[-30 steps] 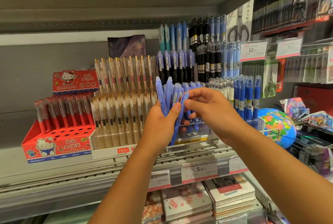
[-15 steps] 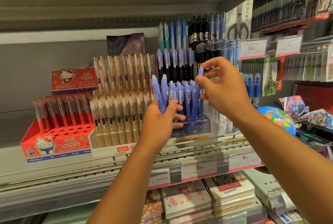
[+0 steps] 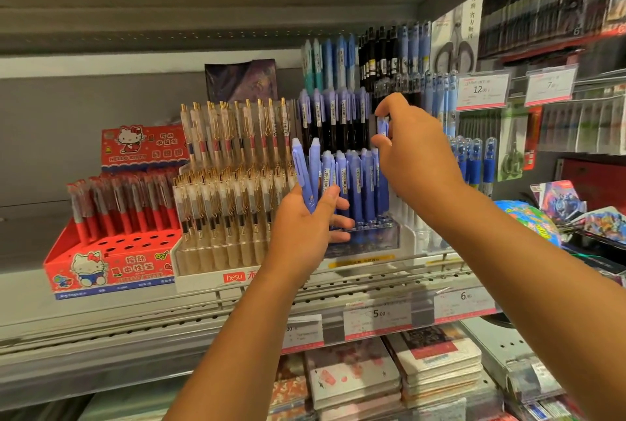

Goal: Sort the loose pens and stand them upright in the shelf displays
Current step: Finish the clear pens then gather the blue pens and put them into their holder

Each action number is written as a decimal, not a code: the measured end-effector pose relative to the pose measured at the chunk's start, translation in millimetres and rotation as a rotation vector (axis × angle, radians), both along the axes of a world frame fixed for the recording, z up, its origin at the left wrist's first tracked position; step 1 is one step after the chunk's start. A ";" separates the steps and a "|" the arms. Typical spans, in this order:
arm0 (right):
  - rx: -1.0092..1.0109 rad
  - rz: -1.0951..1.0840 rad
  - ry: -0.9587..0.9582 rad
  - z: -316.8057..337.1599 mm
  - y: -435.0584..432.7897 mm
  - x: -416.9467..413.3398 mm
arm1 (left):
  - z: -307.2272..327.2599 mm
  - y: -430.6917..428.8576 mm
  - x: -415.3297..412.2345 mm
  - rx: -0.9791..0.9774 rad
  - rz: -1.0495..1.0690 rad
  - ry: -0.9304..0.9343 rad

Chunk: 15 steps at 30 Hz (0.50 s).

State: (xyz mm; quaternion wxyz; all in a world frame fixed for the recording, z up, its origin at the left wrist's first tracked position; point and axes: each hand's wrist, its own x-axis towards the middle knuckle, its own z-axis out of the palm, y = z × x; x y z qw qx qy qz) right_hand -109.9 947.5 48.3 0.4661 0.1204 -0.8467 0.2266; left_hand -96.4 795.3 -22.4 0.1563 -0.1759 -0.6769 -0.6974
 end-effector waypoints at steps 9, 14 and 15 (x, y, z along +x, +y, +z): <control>0.047 -0.046 -0.026 1.1 -4.8 -0.9 | -0.4 -0.6 -1.3 -0.002 -0.002 -0.012; 0.041 -0.032 -0.071 0.4 -8.0 -0.5 | -0.5 -0.7 -1.0 -0.003 -0.012 -0.003; 0.044 -0.035 -0.078 0.6 -8.4 -0.3 | -0.2 -0.7 -1.0 -0.005 -0.011 -0.001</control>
